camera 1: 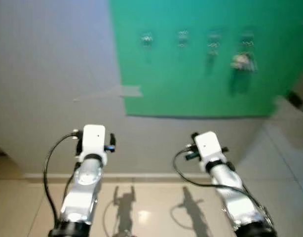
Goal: Hang keys on a hook
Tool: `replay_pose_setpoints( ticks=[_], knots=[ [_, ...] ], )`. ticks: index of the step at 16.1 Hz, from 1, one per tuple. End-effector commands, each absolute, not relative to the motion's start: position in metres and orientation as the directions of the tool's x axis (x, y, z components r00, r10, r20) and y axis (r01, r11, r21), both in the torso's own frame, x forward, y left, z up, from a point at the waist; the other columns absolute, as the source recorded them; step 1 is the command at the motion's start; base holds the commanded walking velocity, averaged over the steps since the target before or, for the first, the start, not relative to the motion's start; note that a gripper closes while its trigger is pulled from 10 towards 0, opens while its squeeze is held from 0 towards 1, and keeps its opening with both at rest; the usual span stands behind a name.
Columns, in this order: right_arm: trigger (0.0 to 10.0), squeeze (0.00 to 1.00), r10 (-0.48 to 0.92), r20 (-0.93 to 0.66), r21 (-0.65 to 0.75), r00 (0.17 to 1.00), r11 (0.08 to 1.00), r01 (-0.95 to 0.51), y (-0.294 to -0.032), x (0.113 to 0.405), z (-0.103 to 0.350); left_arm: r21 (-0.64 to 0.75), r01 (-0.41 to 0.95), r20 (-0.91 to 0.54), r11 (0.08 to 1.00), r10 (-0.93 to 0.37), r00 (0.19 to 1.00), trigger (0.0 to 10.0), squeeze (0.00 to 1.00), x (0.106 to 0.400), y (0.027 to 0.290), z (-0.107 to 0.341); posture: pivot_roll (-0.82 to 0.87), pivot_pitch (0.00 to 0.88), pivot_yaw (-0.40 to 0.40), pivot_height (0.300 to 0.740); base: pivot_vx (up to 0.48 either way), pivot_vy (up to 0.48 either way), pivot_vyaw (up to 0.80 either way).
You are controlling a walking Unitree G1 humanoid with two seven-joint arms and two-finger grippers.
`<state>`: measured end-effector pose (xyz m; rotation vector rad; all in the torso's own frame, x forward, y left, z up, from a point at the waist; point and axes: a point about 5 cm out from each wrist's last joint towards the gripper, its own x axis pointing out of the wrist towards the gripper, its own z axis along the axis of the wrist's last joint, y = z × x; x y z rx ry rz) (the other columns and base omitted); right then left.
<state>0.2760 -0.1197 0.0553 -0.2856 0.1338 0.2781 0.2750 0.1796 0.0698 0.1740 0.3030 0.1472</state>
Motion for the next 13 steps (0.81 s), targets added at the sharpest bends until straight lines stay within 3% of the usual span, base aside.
replay_pose_setpoints(
  ticks=[1, 5, 13],
  knots=[
    [0.0, 0.00, 0.246, -0.157, -0.278, 0.956, 0.918, -0.282, -0.125, 0.277, 0.058, 0.190, -0.108, -0.273, 0.976, 0.158, 0.949, 10.0, 0.00, 0.278, 0.176, 0.072, -0.07, 0.000, 0.012, 0.723, 0.454, 0.000, 0.00],
    [0.0, 0.00, 0.259, -0.106, -0.293, 0.960, 0.914, -0.279, -0.124, 0.286, 0.073, 0.193, -0.100, -0.279, 0.976, 0.153, 0.948, 10.0, 0.00, 0.279, 0.173, 0.072, -0.08, 0.000, 0.014, 0.723, 0.095, 0.000, 0.00],
    [0.0, 0.00, 0.374, 0.076, -0.281, 0.924, 0.897, -0.340, -0.089, 0.350, 0.153, 0.203, -0.107, -0.260, 0.973, 0.159, 0.952, 10.0, 0.00, 0.282, 0.170, 0.074, -0.07, 0.000, -0.002, 0.723, 0.000, 0.000, 0.00]
  ],
)
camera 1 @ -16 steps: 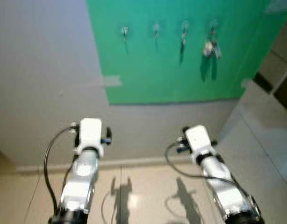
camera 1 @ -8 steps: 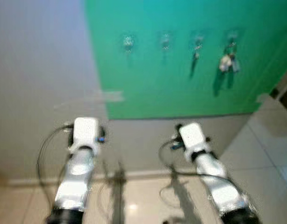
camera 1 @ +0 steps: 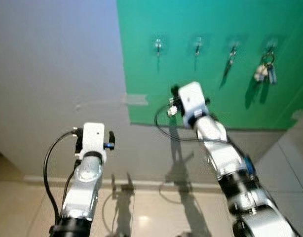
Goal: Hang keys on a hook
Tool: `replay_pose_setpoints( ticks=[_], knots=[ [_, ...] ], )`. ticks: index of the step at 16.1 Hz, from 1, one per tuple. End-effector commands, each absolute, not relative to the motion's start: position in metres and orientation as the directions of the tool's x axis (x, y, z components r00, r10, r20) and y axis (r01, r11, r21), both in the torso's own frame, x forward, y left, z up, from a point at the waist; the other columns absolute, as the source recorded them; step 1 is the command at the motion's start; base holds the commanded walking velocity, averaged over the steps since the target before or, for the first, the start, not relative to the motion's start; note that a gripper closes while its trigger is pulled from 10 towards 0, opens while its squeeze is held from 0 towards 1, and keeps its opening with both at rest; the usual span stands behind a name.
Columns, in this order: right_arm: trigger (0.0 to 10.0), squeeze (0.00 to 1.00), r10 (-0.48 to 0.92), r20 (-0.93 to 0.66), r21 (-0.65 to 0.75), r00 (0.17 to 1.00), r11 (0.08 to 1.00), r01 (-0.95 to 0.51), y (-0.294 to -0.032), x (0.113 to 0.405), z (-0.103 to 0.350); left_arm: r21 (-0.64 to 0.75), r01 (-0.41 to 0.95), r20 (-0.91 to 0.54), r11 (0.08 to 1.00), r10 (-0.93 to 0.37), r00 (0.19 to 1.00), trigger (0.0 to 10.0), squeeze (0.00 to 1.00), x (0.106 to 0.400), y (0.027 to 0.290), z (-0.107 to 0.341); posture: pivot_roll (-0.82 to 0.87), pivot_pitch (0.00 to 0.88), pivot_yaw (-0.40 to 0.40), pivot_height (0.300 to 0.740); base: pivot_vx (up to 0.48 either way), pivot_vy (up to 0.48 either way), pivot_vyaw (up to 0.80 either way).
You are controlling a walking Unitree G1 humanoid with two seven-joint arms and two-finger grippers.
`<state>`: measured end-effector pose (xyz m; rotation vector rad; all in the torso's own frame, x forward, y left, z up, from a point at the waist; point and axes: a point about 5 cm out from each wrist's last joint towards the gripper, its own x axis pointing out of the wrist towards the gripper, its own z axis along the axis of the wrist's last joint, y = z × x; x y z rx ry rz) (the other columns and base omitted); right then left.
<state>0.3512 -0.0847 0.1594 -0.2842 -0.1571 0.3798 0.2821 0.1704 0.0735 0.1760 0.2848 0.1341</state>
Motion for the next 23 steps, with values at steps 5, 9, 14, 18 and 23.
replay_pose_setpoints(
  ticks=[5, 9, 14, 18, 23],
  knots=[
    [0.0, 0.00, 0.398, 0.130, -0.306, 0.908, 0.887, -0.345, -0.078, 0.370, 0.180, 0.195, -0.134, -0.256, 0.972, 0.182, 0.950, 10.0, 0.00, 0.277, 0.168, 0.071, -0.06, 0.000, -0.037, 0.723, 0.000, 0.000, 0.00],
    [0.0, 0.00, 0.369, 0.163, -0.318, 0.915, 0.898, -0.305, -0.085, 0.380, 0.194, 0.196, -0.145, -0.249, 0.970, 0.193, 0.949, 10.0, 0.00, 0.284, 0.169, 0.074, -0.06, 0.000, -0.040, 0.723, 0.000, 0.000, 0.00],
    [0.0, 0.00, 0.355, 0.208, -0.337, 0.911, 0.901, -0.274, -0.092, 0.382, 0.204, 0.194, -0.129, -0.237, 0.973, 0.174, 0.956, 10.0, 0.00, 0.291, 0.163, 0.078, -0.08, 0.000, -0.025, 0.723, 0.000, 0.000, 0.00],
    [0.0, 0.00, 0.344, 0.245, -0.341, 0.906, 0.906, -0.252, -0.097, 0.385, 0.215, 0.192, -0.118, -0.239, 0.974, 0.163, 0.957, 10.0, 0.00, 0.290, 0.160, 0.076, -0.09, 0.000, -0.024, 0.723, 0.000, 0.000, 0.00],
    [0.0, 0.00, 0.470, 0.320, -0.669, 0.822, 0.727, -0.155, -0.096, 0.385, 0.247, 0.187, -0.118, -0.240, 0.975, 0.162, 0.957, 10.0, 0.00, 0.287, 0.158, 0.074, -0.08, 0.000, -0.042, 0.723, 0.000, 0.000, 0.00]
  ],
)
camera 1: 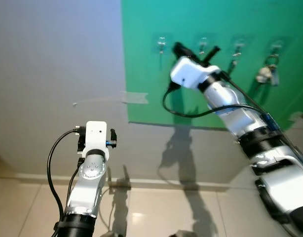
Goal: Hang keys on a hook
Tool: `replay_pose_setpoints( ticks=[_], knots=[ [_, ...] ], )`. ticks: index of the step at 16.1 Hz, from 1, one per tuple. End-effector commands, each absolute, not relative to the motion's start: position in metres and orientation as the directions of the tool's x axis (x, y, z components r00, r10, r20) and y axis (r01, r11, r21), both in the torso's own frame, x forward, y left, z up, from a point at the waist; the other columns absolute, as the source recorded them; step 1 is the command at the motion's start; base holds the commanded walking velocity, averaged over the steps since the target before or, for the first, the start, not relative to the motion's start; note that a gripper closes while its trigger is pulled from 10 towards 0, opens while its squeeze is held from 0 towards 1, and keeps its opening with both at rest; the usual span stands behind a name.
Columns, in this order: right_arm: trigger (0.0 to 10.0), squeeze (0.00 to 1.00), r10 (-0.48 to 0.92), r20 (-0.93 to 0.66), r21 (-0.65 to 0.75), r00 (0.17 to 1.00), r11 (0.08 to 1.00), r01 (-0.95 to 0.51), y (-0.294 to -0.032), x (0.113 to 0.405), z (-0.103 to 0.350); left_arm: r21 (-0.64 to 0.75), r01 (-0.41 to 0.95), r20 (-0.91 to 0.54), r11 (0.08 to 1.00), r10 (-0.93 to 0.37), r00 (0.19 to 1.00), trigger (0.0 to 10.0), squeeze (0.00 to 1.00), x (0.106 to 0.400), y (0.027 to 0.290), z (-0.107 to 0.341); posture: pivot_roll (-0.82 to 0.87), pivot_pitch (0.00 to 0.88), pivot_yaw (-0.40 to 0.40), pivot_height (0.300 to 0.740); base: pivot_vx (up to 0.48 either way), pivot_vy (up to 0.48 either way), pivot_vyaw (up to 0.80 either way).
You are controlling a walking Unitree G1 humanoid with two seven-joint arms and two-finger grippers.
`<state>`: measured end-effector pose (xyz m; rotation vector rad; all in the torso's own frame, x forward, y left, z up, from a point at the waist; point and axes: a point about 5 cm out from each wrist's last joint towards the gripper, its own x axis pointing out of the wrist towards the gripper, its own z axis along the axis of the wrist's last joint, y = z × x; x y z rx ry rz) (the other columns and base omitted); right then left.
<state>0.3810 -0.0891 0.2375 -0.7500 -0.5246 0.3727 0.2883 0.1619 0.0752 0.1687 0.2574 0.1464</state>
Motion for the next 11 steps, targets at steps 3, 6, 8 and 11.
replay_pose_setpoints(
  ticks=[3, 6, 8, 11],
  knots=[
    [0.0, 0.00, 0.479, 0.361, -0.688, 0.801, 0.716, -0.118, -0.093, 0.386, 0.255, 0.182, -0.127, -0.243, 0.975, 0.169, 0.955, 10.0, 0.00, 0.287, 0.159, 0.073, -0.08, 0.000, -0.044, 0.723, 0.000, 0.000, 0.00],
    [0.0, 0.00, 0.497, 0.395, -0.702, 0.773, 0.706, -0.096, -0.089, 0.386, 0.263, 0.181, -0.128, -0.246, 0.975, 0.171, 0.954, 10.0, 0.00, 0.288, 0.160, 0.072, -0.08, 0.000, -0.046, 0.723, 0.000, 0.000, 0.00],
    [0.0, 0.00, 0.545, 0.392, -0.777, 0.741, 0.628, -0.051, -0.088, 0.383, 0.266, 0.180, -0.128, -0.247, 0.975, 0.170, 0.954, 10.0, 0.00, 0.289, 0.160, 0.072, -0.09, 0.000, -0.048, 0.723, 0.000, 0.000, 0.00],
    [0.0, 0.00, 0.626, 0.406, -0.870, 0.666, 0.487, 0.072, -0.087, 0.378, 0.278, 0.177, -0.128, -0.249, 0.976, 0.171, 0.953, 10.0, 0.00, 0.290, 0.159, 0.070, -0.09, 0.000, -0.049, 0.723, 0.000, 0.000, 0.00]
  ],
)
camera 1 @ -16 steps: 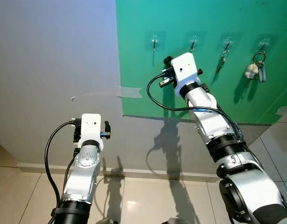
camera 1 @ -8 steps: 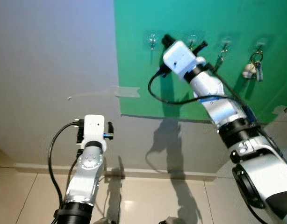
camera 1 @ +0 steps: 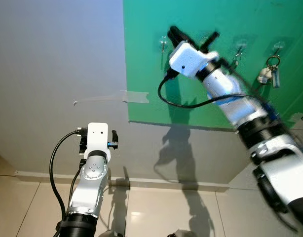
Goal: Hang keys on a hook
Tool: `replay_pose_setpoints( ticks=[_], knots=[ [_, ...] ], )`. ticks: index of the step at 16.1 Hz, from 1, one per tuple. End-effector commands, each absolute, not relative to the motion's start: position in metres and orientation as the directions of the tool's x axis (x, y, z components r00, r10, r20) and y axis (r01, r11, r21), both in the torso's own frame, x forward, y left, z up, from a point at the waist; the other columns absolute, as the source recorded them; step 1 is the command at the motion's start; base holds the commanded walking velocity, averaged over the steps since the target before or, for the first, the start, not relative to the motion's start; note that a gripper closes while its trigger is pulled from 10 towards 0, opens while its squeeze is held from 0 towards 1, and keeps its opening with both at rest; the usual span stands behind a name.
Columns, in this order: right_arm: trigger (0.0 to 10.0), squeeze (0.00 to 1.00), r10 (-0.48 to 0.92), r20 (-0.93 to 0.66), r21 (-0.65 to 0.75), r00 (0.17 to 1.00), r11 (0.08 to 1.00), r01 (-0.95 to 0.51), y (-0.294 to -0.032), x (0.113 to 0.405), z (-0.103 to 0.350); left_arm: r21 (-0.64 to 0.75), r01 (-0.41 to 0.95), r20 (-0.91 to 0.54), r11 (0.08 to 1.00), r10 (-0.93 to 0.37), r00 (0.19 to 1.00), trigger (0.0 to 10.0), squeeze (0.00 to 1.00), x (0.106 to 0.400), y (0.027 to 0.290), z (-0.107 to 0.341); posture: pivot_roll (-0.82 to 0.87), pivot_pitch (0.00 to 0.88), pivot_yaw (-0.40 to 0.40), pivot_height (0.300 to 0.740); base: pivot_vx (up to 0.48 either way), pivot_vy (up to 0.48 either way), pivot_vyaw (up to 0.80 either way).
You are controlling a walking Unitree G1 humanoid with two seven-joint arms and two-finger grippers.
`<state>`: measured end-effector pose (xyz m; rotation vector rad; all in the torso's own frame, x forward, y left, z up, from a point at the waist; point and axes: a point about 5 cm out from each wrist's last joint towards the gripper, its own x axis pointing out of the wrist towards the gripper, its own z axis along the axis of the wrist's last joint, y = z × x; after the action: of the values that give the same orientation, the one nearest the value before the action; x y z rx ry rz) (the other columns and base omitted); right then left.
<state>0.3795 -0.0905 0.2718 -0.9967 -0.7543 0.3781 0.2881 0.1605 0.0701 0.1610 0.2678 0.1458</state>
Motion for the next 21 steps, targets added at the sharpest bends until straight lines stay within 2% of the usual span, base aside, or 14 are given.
replay_pose_setpoints(
  ticks=[1, 3, 6, 8, 9, 10, 11, 12, 13, 14, 18, 21],
  knots=[
    [0.0, 0.00, 0.650, 0.393, -0.892, 0.651, 0.440, 0.100, -0.087, 0.376, 0.278, 0.177, -0.127, -0.249, 0.976, 0.170, 0.953, 10.0, 0.00, 0.290, 0.159, 0.070, -0.10, 0.000, -0.048, 0.723, 0.000, 0.000, 0.00],
    [0.0, 0.00, 0.689, 0.379, -0.920, 0.617, 0.355, 0.168, -0.086, 0.374, 0.280, 0.177, -0.126, -0.250, 0.976, 0.168, 0.953, 10.0, 0.00, 0.290, 0.158, 0.070, -0.10, 0.000, -0.048, 0.723, 0.000, 0.000, 0.00],
    [0.0, 0.00, 0.718, 0.373, -0.928, 0.589, 0.286, 0.239, -0.087, 0.373, 0.284, 0.176, -0.124, -0.250, 0.977, 0.166, 0.954, 10.0, 0.00, 0.290, 0.157, 0.069, -0.10, 0.000, -0.048, 0.723, 0.000, 0.000, 0.00],
    [0.0, 0.00, 0.724, 0.372, -0.928, 0.581, 0.272, 0.256, -0.087, 0.373, 0.285, 0.176, -0.124, -0.250, 0.977, 0.166, 0.954, 10.0, 0.00, 0.290, 0.157, 0.069, -0.10, 0.000, -0.048, 0.723, 0.000, 0.000, 0.00],
    [0.0, 0.00, 0.705, 0.392, -0.920, 0.591, 0.312, 0.238, -0.088, 0.375, 0.286, 0.175, -0.124, -0.250, 0.977, 0.166, 0.954, 10.0, 0.00, 0.290, 0.157, 0.069, -0.10, 0.000, -0.050, 0.723, 0.000, 0.000, 0.00],
    [0.0, 0.00, 0.512, 0.437, -0.778, 0.740, 0.627, 0.026, -0.097, 0.390, 0.289, 0.174, -0.124, -0.251, 0.977, 0.166, 0.954, 10.0, 0.00, 0.290, 0.157, 0.069, -0.10, 0.000, -0.053, 0.723, 0.000, 0.000, 0.00],
    [0.0, 0.00, 0.387, 0.391, -0.557, 0.835, 0.821, -0.120, -0.103, 0.400, 0.284, 0.174, -0.124, -0.251, 0.977, 0.166, 0.954, 10.0, 0.00, 0.290, 0.156, 0.069, -0.10, 0.000, -0.053, 0.723, 0.000, 0.000, 0.00],
    [0.0, 0.00, 0.325, 0.353, -0.398, 0.877, 0.901, -0.174, -0.107, 0.405, 0.283, 0.175, -0.124, -0.251, 0.977, 0.166, 0.954, 10.0, 0.00, 0.290, 0.157, 0.069, -0.10, 0.000, -0.057, 0.723, 0.000, 0.000, 0.00],
    [0.0, 0.00, 0.265, 0.287, -0.179, 0.921, 0.959, -0.220, -0.109, 0.410, 0.276, 0.175, -0.126, -0.251, 0.976, 0.168, 0.953, 10.0, 0.00, 0.289, 0.157, 0.069, -0.10, 0.000, -0.057, 0.723, 0.000, 0.000, 0.00],
    [0.0, 0.00, 0.242, 0.260, -0.085, 0.935, 0.970, -0.228, -0.108, 0.411, 0.271, 0.175, -0.128, -0.251, 0.976, 0.170, 0.953, 10.0, 0.00, 0.289, 0.157, 0.069, -0.10, 0.000, -0.057, 0.723, 0.000, 0.000, 0.00],
    [0.0, 0.00, 0.285, 0.209, 0.044, 0.935, 0.953, -0.300, -0.104, 0.408, 0.262, 0.176, -0.133, -0.253, 0.975, 0.175, 0.951, 10.0, 0.00, 0.285, 0.157, 0.068, -0.09, 0.000, -0.061, 0.723, 0.000, 0.000, 0.00],
    [0.0, 0.00, 0.326, 0.197, 0.018, 0.925, 0.942, -0.336, -0.102, 0.404, 0.264, 0.176, -0.132, -0.258, 0.975, 0.175, 0.950, 10.0, 0.00, 0.283, 0.157, 0.064, -0.09, 0.000, -0.062, 0.723, 0.000, 0.000, 0.00]
  ],
)
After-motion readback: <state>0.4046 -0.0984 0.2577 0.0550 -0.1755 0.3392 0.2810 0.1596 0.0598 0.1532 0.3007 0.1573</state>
